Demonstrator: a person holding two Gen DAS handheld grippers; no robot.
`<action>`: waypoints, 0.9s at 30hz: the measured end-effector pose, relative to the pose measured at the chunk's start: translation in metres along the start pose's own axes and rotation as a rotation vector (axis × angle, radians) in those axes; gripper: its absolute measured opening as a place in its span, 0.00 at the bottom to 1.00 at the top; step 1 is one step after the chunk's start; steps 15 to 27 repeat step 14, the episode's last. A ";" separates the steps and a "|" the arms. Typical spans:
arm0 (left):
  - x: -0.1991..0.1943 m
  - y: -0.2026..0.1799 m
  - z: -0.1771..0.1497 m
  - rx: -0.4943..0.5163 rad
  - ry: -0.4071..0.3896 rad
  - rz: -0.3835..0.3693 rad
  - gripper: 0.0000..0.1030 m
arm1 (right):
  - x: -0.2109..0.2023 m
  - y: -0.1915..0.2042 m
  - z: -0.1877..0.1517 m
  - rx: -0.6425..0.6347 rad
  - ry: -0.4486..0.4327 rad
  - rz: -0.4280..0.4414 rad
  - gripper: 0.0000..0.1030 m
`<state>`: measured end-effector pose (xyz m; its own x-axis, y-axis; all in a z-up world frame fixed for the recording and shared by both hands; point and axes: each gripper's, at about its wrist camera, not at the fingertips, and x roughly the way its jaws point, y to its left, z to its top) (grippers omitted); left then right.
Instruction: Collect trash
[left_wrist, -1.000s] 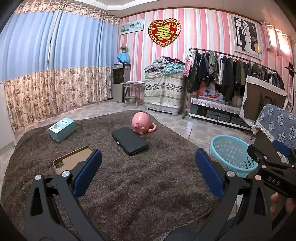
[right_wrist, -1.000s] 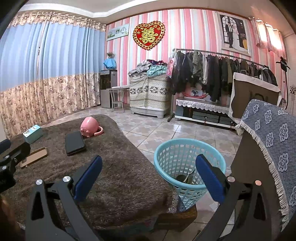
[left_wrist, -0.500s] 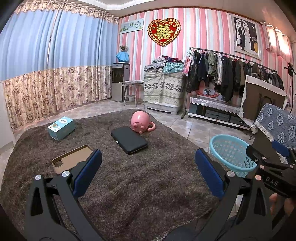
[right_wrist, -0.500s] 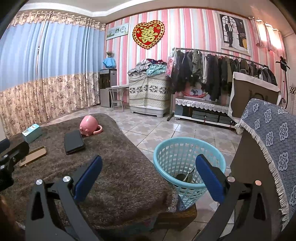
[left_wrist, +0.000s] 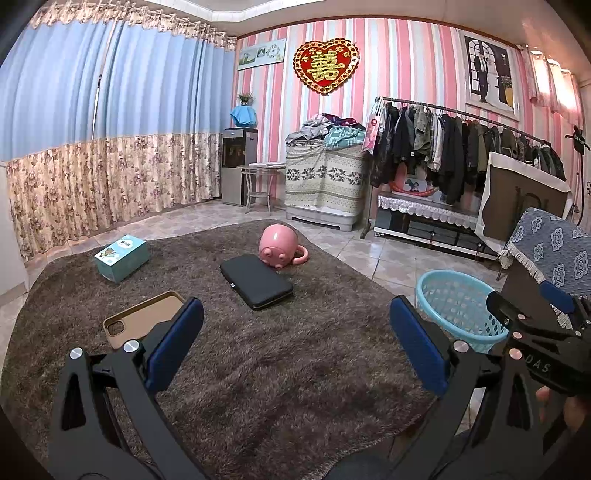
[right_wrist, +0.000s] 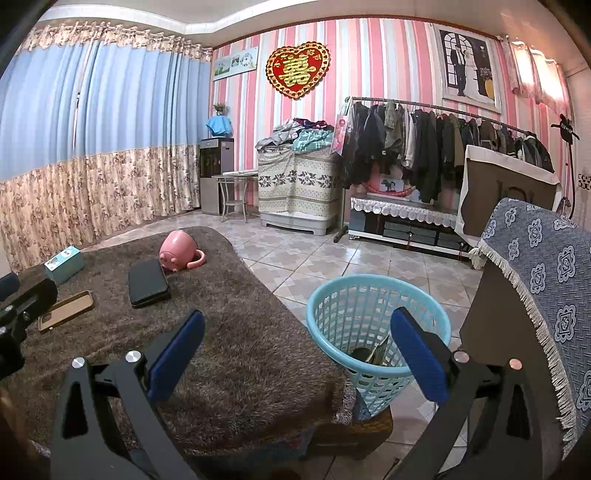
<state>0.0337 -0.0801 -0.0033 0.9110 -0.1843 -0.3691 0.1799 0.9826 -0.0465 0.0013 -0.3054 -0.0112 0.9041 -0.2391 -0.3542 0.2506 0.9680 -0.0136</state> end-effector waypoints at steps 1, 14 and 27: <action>0.000 0.000 0.000 0.001 -0.001 0.000 0.95 | 0.000 0.000 0.000 0.000 0.000 0.000 0.96; 0.006 -0.013 0.011 0.009 -0.008 0.000 0.95 | 0.000 0.001 -0.002 -0.002 0.000 -0.001 0.96; 0.006 -0.013 0.011 0.009 -0.008 0.000 0.95 | 0.000 0.001 -0.002 -0.002 0.000 -0.001 0.96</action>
